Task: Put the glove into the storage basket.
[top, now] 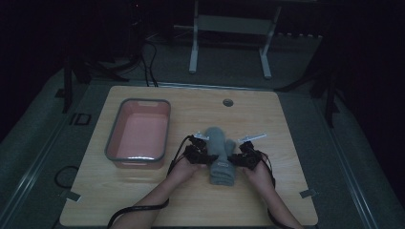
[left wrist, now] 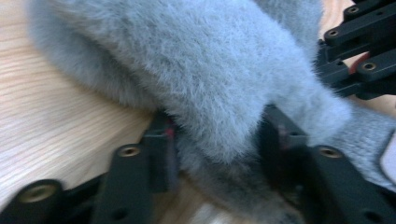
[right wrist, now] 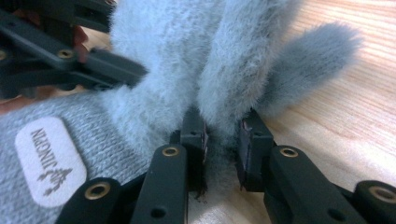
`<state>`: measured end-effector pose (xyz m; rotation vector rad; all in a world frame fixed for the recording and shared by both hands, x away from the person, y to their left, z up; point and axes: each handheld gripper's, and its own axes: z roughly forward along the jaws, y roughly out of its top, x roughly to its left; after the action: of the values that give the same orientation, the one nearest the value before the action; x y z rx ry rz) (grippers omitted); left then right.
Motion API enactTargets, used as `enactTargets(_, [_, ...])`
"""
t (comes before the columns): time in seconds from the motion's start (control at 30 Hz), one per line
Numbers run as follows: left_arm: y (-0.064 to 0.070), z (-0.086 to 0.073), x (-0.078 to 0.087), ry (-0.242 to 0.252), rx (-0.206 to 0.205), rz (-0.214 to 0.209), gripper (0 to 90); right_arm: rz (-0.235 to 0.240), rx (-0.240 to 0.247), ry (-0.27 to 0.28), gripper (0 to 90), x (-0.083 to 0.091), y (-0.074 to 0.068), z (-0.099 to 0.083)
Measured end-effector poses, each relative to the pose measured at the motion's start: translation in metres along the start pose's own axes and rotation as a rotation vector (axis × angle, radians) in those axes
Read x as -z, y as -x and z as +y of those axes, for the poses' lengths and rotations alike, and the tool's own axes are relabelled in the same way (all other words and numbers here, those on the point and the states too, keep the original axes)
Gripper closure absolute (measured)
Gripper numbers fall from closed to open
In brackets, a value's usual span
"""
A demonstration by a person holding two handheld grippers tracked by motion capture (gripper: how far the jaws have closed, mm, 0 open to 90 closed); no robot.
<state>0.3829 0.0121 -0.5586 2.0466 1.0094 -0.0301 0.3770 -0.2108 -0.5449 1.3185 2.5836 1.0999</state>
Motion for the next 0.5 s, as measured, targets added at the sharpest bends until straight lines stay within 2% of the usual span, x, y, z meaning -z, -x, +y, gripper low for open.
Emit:
enactTargets(0.13, [0.005,0.002,0.0,0.004,-0.056,0.014,73.2,0.025,-0.017,0.017,77.3,0.0,0.004,-0.002])
enactTargets(0.2, [0.006,0.003,0.001,0.007,-0.049,0.013,76.9,0.028,-0.017,0.029,78.4,0.001,0.003,-0.003])
enactTargets(0.33, [0.009,0.007,0.008,0.013,-0.065,-0.001,79.5,0.063,-0.035,0.052,80.8,0.007,0.005,-0.004])
enactTargets(0.5, [0.017,0.016,0.021,0.028,-0.094,-0.015,80.0,0.086,-0.023,0.075,81.6,0.02,0.001,0.0])
